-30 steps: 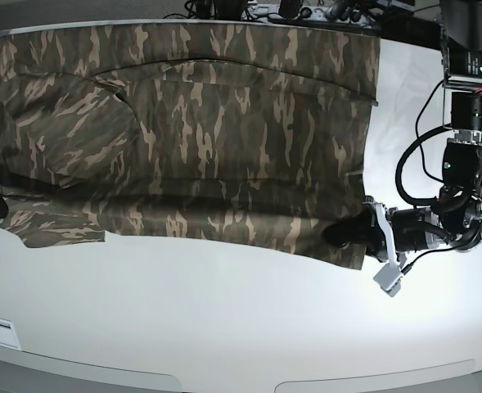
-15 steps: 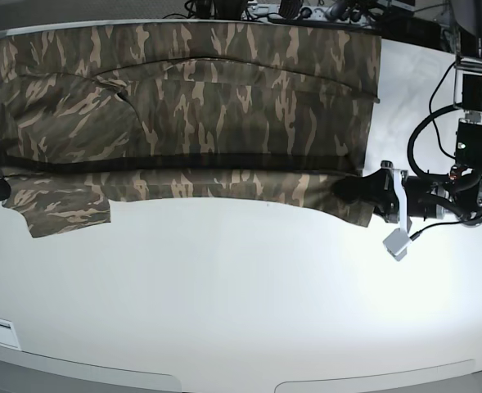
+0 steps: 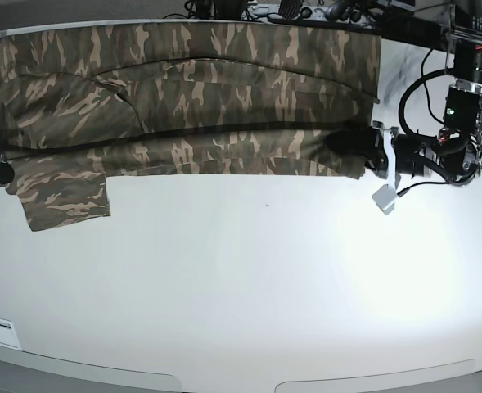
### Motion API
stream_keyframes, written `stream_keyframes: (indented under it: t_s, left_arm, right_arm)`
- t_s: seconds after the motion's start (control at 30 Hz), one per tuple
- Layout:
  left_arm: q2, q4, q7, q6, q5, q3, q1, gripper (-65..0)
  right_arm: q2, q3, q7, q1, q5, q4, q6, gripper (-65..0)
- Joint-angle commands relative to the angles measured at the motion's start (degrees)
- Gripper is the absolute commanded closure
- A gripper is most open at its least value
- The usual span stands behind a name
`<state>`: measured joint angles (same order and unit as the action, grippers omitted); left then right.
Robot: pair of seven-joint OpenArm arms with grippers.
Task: Fold the T-shirt properly
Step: 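Lift the hem with both grippers and fold it toward the collar, then lower the folded hem onto the shirt and open the right gripper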
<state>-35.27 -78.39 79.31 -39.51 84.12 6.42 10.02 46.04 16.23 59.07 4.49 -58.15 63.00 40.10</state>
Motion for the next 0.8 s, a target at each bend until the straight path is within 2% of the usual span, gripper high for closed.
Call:
stream_keyframes:
  t_s: [0.0,0.77]
  left_arm:
    - [-1.1,-0.8,0.7,-0.5,0.9,-0.4,0.4,0.0]
    - [-0.9,-0.7,0.7,0.8,0.9,-0.4,0.0,0.0]
  right_arm:
    - [2.2,0.6,-0.5,0.8,-0.1,0.7,-0.1,0.0]
    - [2.2,0.6,-0.5,0.9,-0.1,0.7,-0.1,0.0]
